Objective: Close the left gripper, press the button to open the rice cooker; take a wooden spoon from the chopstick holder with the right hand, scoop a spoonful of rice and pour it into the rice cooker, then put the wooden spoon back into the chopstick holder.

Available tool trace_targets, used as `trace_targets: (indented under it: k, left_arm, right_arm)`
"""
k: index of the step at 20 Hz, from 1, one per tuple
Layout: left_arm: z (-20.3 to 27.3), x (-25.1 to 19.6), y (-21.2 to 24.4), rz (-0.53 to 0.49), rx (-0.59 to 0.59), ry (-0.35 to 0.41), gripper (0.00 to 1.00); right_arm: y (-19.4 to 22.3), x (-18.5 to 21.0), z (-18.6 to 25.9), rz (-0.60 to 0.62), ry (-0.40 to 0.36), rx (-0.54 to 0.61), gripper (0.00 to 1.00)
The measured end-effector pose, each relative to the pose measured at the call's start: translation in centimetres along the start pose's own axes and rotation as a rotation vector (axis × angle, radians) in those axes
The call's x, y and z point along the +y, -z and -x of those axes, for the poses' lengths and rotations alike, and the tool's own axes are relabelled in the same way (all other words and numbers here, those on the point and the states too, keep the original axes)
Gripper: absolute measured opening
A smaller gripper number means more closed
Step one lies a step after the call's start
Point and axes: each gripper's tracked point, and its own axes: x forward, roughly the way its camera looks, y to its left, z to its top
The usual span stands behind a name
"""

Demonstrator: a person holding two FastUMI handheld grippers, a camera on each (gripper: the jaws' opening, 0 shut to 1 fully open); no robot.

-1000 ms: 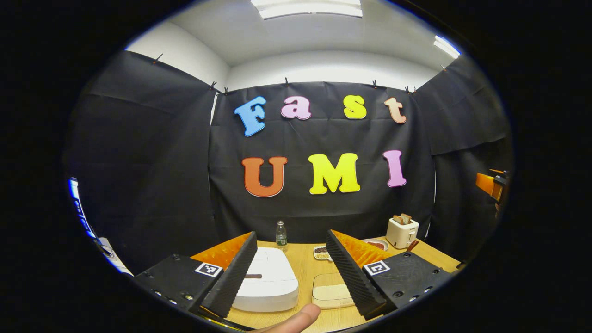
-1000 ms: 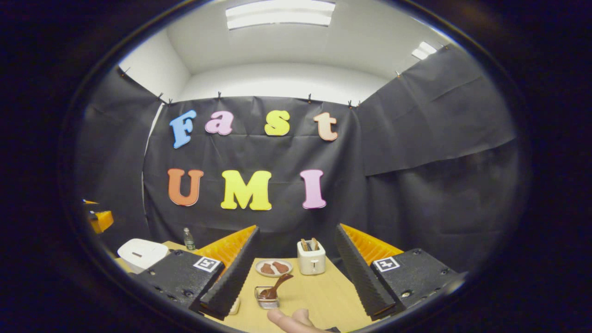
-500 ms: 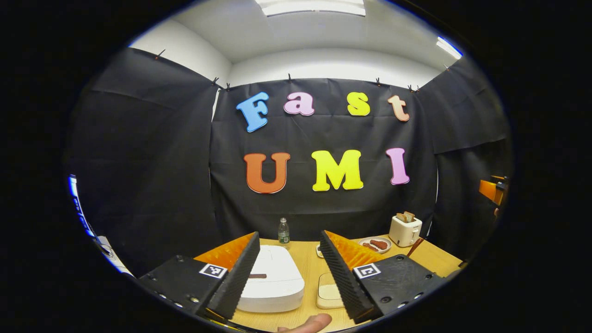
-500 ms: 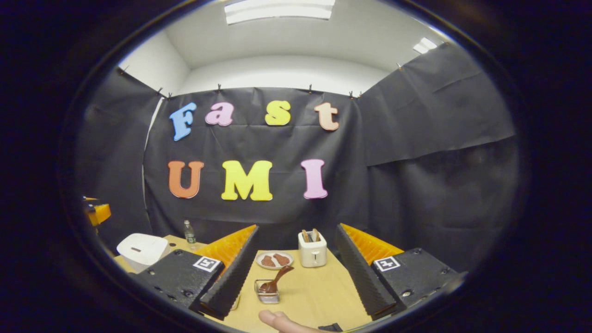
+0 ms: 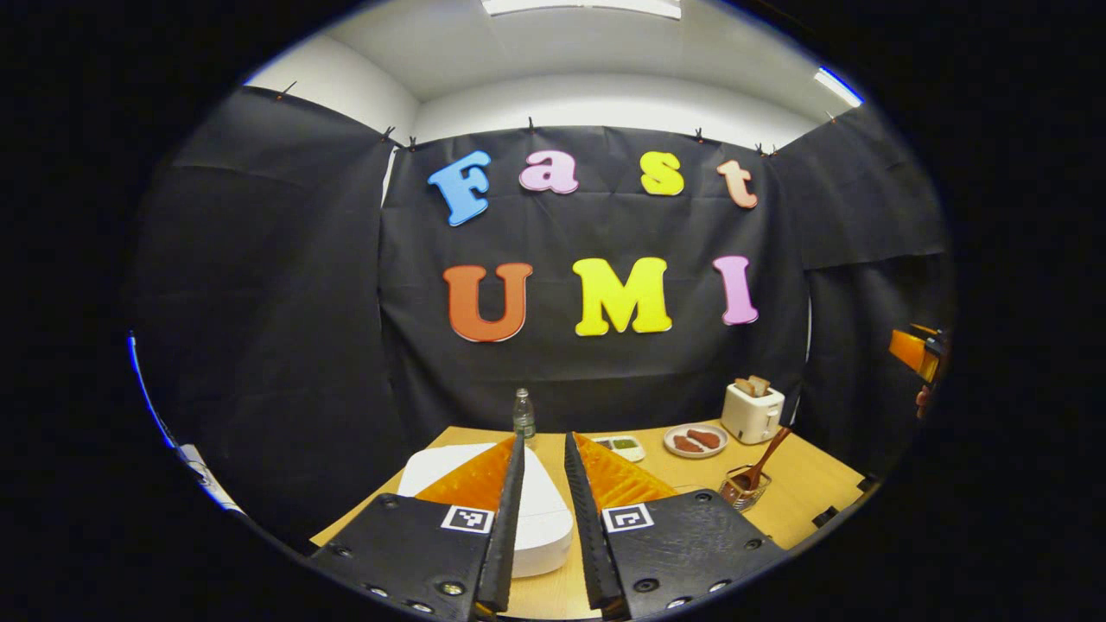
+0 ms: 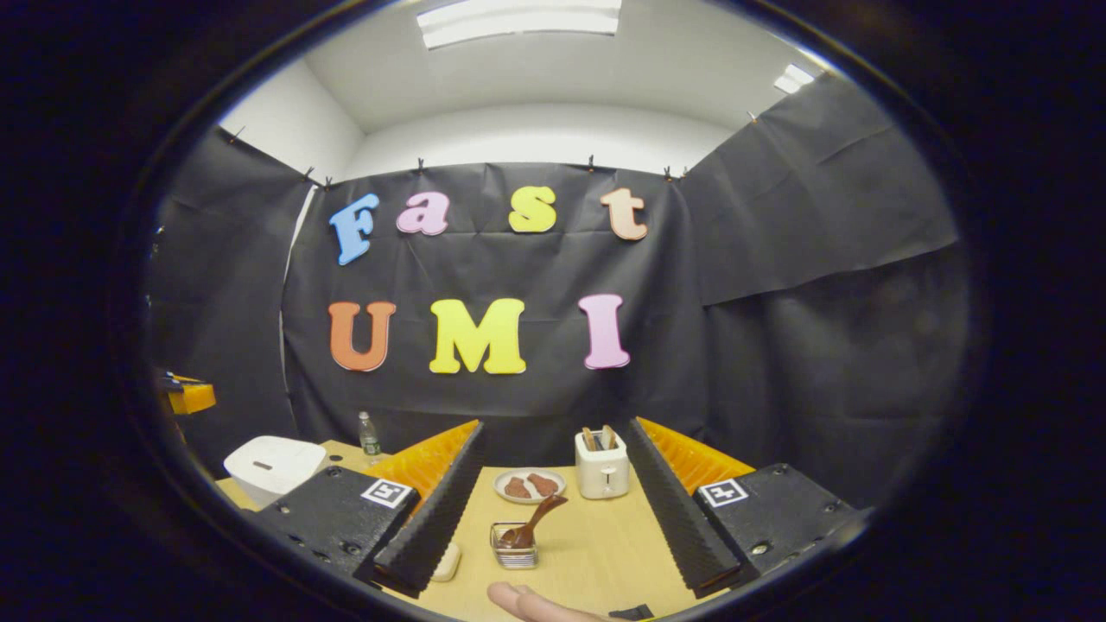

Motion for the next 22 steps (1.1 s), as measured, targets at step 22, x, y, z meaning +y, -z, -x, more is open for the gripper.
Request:
trace_targets:
  k: [22]
  left_arm:
    - [-11.3, 5.8, 16.0, 0.065, 0.448, -0.096, 0.00]
  right_arm:
    - [10.2, 3.1, -4.4, 0.085, -0.100, 0.132, 1.00]
